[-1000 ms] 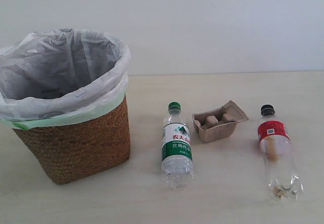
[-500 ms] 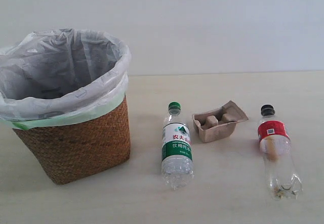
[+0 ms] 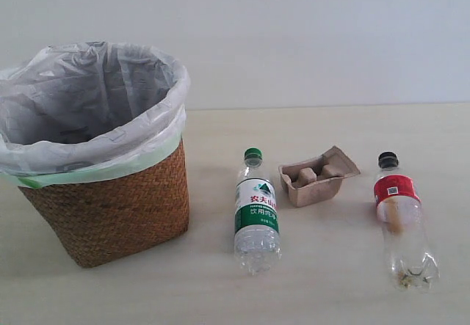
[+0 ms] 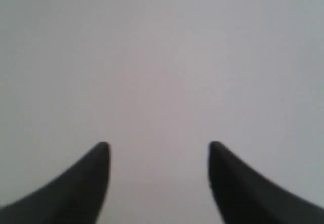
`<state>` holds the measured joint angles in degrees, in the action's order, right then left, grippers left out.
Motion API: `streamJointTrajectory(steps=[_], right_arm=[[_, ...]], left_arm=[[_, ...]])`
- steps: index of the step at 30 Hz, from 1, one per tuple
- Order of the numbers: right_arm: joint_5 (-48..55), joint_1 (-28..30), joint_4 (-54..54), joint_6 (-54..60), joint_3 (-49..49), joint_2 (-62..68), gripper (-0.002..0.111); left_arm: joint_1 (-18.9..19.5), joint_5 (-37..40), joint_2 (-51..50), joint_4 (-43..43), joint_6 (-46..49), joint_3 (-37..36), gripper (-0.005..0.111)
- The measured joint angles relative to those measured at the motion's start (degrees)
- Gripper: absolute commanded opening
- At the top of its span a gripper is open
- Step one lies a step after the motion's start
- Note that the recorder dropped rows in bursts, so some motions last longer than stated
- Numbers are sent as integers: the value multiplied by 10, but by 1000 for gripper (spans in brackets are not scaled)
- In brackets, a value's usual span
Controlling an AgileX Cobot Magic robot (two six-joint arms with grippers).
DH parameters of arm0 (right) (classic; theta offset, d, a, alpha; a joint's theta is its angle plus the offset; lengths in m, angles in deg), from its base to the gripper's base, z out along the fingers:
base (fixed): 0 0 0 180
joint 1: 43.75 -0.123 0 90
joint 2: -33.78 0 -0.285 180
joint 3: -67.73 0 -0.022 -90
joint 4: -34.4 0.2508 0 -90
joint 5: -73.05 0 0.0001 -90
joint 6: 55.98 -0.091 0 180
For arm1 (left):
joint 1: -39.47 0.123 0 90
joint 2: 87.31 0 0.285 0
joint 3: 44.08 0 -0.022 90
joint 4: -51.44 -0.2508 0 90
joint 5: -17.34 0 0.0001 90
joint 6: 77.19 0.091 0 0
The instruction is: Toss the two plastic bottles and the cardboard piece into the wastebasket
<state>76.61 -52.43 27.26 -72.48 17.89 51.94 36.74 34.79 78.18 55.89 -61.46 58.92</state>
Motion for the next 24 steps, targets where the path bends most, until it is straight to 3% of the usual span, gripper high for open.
streamJointTrajectory(steps=[1, 2, 14, 24], right_arm=[[2, 0, 0, 0, 6, 11, 101], [5, 0, 0, 2, 13, 26, 105], [65, 0, 5, 5, 67, 240, 104], [176, 0, 9, 5, 112, 458, 104]], left_arm=[[0, 0, 0, 0, 0, 0, 4], [0, 0, 0, 0, 0, 0, 4], [0, 0, 0, 0, 0, 0, 4], [0, 0, 0, 0, 0, 0, 4]])
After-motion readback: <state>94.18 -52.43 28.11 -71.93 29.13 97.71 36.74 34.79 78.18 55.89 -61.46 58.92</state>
